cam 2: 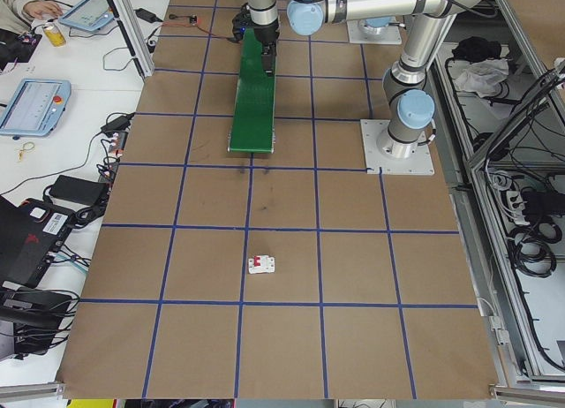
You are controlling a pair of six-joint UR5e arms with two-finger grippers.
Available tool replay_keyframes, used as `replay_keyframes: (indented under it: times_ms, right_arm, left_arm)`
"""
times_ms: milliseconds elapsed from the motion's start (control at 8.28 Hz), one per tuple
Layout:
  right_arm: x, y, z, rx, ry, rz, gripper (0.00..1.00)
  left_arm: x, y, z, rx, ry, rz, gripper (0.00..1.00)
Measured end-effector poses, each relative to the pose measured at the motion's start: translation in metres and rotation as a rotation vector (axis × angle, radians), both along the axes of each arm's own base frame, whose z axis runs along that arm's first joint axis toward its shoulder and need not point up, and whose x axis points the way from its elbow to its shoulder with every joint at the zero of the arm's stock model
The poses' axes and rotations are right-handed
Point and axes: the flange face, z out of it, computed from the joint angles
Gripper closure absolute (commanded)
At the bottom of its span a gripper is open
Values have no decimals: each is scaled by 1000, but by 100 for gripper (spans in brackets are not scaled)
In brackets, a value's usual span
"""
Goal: Move button from left to right
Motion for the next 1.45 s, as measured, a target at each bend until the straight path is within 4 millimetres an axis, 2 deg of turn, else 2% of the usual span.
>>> replay_keyframes:
  times_ms: [121, 362, 483, 725, 846, 966, 1087, 1208, 1329, 1450]
  right_arm:
    - [-40, 3, 17, -8, -1, 47, 87]
    - [-101, 11, 59, -54, 37, 155, 87]
    - [-132, 18, 73, -62, 63, 203, 87]
    - [-210, 42, 84, -49, 88, 264, 86]
    - [-251, 58, 81, -36, 86, 293, 86]
    - [-285, 70, 72, -20, 80, 326, 81]
    - [-316, 78, 54, -7, 70, 350, 76]
    - [-343, 81, 28, 2, 64, 378, 76]
    - [-358, 81, 0, 7, 60, 403, 76]
    - [-363, 83, -31, 11, 52, 417, 73]
  left_arm:
    - [0, 0, 0, 0, 0, -1, 0]
    - [0, 0, 1, -2, -1, -2, 0]
    - [0, 0, 1, -4, -1, -2, 0]
    - [0, -1, 2, -8, -1, -2, 0]
    - [0, -1, 1, -10, -1, -2, 0]
    - [0, -1, 1, -10, -1, -2, 0]
    - [0, -2, 0, -9, -1, -3, 0]
    - [0, -3, -1, -7, -1, -6, 0]
    - [0, -3, -2, -5, 0, -7, 0]
    - [0, -3, -2, -4, 1, -7, 0]
